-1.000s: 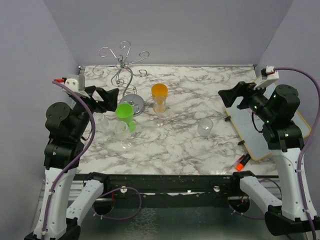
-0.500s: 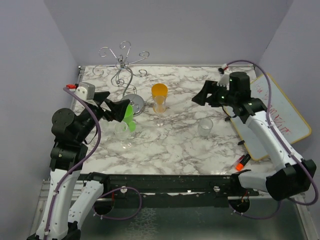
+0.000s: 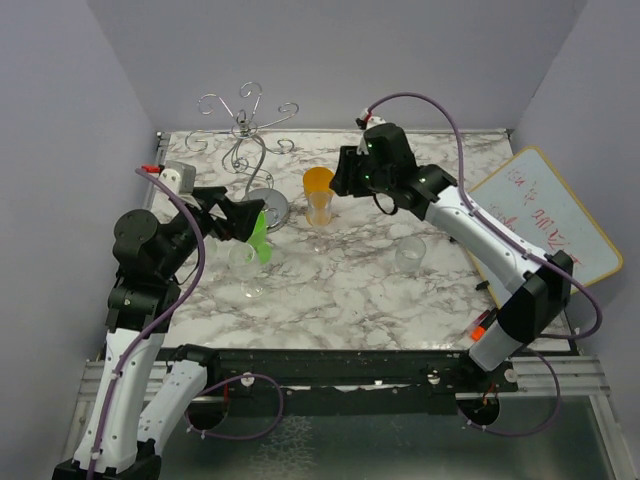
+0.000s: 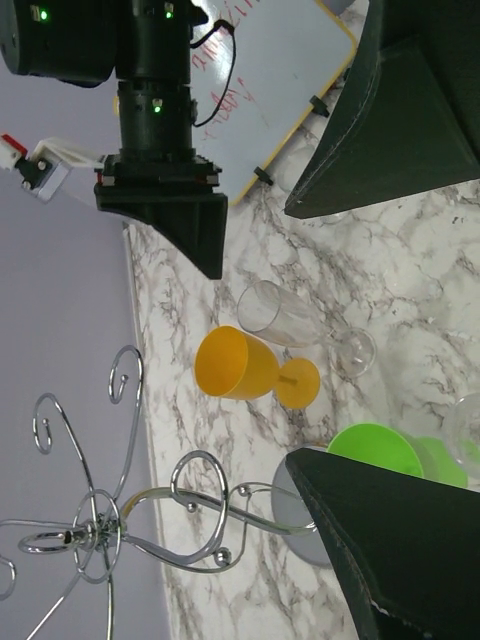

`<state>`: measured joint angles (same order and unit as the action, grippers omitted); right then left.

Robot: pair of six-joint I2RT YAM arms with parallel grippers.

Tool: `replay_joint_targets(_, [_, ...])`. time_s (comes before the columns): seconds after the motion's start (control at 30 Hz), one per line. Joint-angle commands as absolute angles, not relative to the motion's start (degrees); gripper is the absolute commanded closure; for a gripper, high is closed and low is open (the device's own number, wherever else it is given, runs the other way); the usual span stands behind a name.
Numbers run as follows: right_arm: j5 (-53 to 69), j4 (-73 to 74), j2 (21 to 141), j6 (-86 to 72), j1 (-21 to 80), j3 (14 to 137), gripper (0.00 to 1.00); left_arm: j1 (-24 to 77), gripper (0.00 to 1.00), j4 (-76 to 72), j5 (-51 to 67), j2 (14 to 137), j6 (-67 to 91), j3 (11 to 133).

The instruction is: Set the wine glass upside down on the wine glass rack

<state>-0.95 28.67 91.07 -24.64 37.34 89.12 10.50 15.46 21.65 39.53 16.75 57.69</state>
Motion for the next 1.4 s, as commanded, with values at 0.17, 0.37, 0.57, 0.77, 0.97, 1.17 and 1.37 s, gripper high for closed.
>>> replay_joint_targets(0.17, [-15.46, 40.66, 102.89, -22.41, 43.06, 102.69, 0.53, 10.20, 0.01, 15.44, 22.65, 38.40, 19.68, 55.25])
replay_joint_targets(0.37, [-14.77, 44.94, 106.82, -20.87, 44.41, 106.82, 0.68, 10.20, 0.01, 15.53, 20.71, 38.41, 19.15, 54.40])
replay_joint_targets(0.57, [-12.88, 47.96, 108.76, -19.11, 44.99, 108.77, 0.77, 10.20, 0.01, 16.04, 19.30, 37.66, 18.98, 54.41])
replay_joint_targets(0.77, [-11.79, 50.45, 108.59, -16.94, 44.95, 108.76, 0.88, 10.15, 0.01, 18.82, 25.28, 39.59, 18.37, 56.39])
replay_joint_targets(0.97, [-10.78, 51.94, 106.26, -16.17, 45.09, 106.91, 0.99, 10.20, 0.01, 19.59, 25.96, 40.00, 21.01, 55.40])
replay_joint_targets(1.17, [-11.38, 49.57, 97.80, -16.11, 45.47, 99.10, 0.99, 10.20, 0.01, 22.70, 25.16, 38.28, 28.22, 57.92])
replay_joint_targets(1.37, [-12.43, 39.94, 85.30, -16.63, 45.67, 85.29, 0.99, 10.20, 0.01, 22.51, 26.81, 38.24, 47.02, 55.21])
